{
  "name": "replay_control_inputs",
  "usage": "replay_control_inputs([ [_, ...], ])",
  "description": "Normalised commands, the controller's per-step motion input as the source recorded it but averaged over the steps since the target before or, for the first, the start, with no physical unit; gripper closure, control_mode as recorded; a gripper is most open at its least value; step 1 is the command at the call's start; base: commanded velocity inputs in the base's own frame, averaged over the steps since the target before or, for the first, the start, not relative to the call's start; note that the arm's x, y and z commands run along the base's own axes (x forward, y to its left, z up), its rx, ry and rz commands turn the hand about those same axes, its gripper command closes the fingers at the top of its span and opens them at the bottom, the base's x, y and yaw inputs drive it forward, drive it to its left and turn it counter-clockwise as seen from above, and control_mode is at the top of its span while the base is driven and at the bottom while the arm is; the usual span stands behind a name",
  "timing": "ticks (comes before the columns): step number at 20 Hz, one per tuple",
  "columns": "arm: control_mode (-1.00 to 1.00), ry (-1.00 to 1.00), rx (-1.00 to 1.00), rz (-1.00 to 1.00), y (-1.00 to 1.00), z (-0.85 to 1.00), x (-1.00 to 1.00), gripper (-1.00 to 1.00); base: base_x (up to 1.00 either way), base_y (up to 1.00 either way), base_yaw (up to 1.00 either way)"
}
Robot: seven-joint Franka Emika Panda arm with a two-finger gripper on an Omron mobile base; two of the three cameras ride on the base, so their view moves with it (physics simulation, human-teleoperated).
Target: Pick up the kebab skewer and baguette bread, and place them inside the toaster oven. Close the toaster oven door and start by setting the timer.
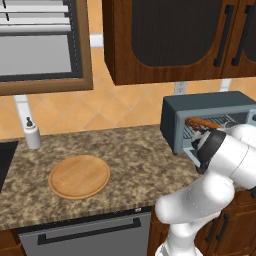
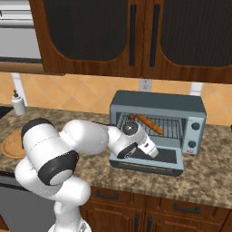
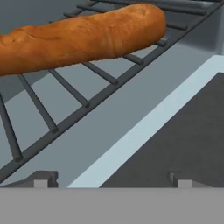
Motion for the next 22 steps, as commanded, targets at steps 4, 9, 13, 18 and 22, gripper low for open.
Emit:
replay_control_inputs([
  [4,-1.00,0.00,0.00,-0.03,0.00,0.00,0.00,-1.00,0.00,0.00,0.00],
  [9,-1.00,0.00,0.00,0.00,-0.08,0.10,-0.50,-1.00,0.00,0.00,0.00],
  [13,-1.00,0.00,0.00,0.00,-0.12,0.47,-0.77,-1.00,0.00,0.00,0.00],
  [18,-1.00,0.04,0.00,0.02,-0.01,0.58,-0.68,-1.00,0.00,0.00,0.00],
  [22,-1.00,0.20,0.00,0.15,0.16,0.25,-0.51,-1.00,0.00,0.00,0.00],
])
